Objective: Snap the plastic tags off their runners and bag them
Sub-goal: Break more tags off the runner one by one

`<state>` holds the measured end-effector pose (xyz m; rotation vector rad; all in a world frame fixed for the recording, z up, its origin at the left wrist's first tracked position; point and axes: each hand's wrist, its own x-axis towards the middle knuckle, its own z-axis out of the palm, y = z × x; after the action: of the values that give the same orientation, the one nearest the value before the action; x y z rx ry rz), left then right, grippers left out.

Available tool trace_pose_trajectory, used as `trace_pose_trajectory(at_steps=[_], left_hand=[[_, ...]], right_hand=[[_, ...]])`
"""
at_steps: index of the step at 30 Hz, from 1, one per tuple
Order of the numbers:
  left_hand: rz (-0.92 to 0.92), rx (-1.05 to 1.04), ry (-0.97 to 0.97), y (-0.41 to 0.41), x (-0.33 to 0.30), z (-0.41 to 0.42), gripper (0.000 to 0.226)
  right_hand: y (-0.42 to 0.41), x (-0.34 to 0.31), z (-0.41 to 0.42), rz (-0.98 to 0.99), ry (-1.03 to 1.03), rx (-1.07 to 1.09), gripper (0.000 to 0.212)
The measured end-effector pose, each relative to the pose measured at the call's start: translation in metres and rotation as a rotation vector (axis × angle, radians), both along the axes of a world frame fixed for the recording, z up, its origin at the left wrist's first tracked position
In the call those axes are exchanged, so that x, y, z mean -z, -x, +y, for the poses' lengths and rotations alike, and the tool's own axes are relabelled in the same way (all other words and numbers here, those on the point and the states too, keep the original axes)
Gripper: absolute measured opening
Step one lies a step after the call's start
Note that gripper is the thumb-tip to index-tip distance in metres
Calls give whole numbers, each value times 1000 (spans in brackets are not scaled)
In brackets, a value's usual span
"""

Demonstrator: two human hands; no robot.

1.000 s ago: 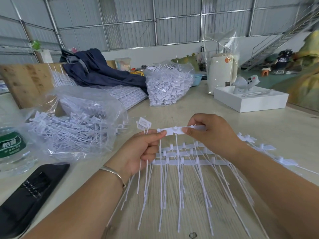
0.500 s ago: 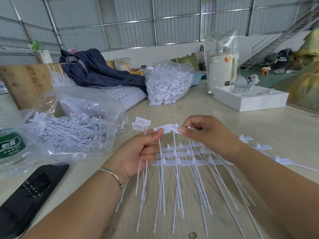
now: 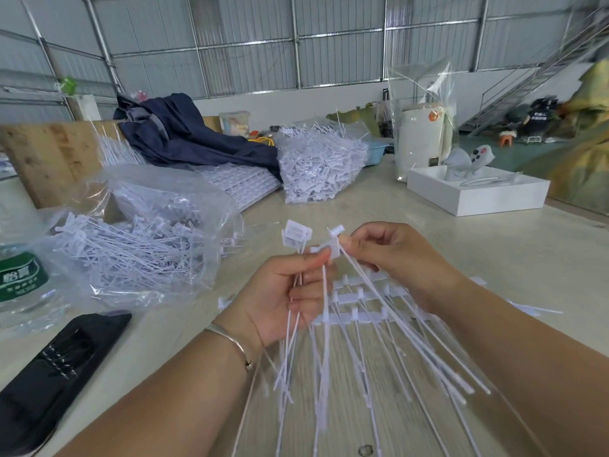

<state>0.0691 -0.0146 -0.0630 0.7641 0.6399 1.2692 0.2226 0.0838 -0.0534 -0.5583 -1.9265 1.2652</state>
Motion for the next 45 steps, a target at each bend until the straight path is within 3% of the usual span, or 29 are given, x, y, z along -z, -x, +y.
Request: trace_pose_trajectory(at_steps=[2, 5, 10, 18, 24, 29, 32, 36, 37, 45], left_hand=[[25, -78, 21, 5, -1, 0, 38], [94, -146, 45, 10, -1, 2, 13], [203, -121, 113, 17, 2, 4, 33], [218, -373, 124, 17, 7, 8, 30], [287, -279, 162, 10, 5, 6, 44], [343, -306, 135, 6, 7, 6, 34], [390, -326, 118, 8, 6, 6, 41], [553, -349, 63, 7, 3, 3, 14], [578, -370, 65, 7, 4, 4, 16], [473, -434, 145, 12, 9, 8, 26]], right_hand=[[1, 1, 1, 8, -23, 79, 60], [2, 2, 4, -14, -125, 224, 54], [-2, 2, 8, -124, -331, 342, 36], [-6, 2, 3, -117, -316, 262, 26], [-8, 2, 4, -160, -338, 209, 19], [-6, 2, 4, -191, -414, 221, 15], [-7, 1, 2, -216, -501, 222, 13], [-5, 1, 3, -286, -633, 245, 9], [-4, 1, 3, -295, -656, 250, 8], [-10, -3, 6, -514, -754, 354, 12]])
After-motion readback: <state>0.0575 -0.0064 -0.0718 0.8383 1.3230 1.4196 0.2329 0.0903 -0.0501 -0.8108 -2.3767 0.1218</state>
